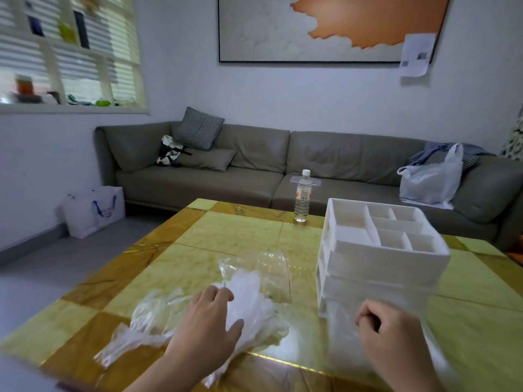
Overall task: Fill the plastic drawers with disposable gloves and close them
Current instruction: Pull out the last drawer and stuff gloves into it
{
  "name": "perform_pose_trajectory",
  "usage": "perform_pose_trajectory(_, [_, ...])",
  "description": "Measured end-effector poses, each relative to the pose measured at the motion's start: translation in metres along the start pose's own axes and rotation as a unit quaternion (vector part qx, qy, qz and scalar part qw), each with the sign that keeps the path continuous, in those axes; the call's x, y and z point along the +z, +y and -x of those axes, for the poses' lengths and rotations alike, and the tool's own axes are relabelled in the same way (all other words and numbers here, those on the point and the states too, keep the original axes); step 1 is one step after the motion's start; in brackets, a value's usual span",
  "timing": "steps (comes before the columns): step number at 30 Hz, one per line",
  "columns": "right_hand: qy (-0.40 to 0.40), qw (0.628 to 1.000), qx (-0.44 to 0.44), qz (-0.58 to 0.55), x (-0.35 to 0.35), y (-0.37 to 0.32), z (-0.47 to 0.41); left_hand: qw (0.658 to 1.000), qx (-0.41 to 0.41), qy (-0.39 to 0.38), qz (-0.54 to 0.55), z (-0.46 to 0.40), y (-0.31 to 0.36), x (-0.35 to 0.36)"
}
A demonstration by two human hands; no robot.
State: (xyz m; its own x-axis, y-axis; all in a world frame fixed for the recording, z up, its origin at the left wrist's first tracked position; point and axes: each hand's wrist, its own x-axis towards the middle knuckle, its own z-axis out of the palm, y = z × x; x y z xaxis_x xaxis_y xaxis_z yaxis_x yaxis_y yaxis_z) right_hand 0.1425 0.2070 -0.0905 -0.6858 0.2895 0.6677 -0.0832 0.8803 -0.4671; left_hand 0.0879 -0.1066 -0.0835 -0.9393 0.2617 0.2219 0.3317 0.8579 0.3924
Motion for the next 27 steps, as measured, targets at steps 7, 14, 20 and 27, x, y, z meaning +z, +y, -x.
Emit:
perform_pose_trajectory(7, [-0.014,0.999,0.033,-0.016,0.005,-0.008,0.002,0.987,-0.042,-0.11,-0.106,-0.004,0.009,-0.019])
perform_pose_trajectory(14, [-0.053,0.997,0.048,0.007,-0.002,-0.02,0.005,0.992,-0.072,-0.069,-0.074,-0.004,0.003,-0.027])
perform_pose_trajectory(20, [-0.103,0.993,0.064,-0.011,-0.008,-0.031,0.017,0.992,-0.12,0.01,0.04,-0.01,0.015,-0.018])
perform_pose_trajectory(27, [-0.231,0.947,0.127,-0.184,0.005,-0.07,0.025,0.937,-0.164,0.049,0.304,-0.009,0.028,-0.013])
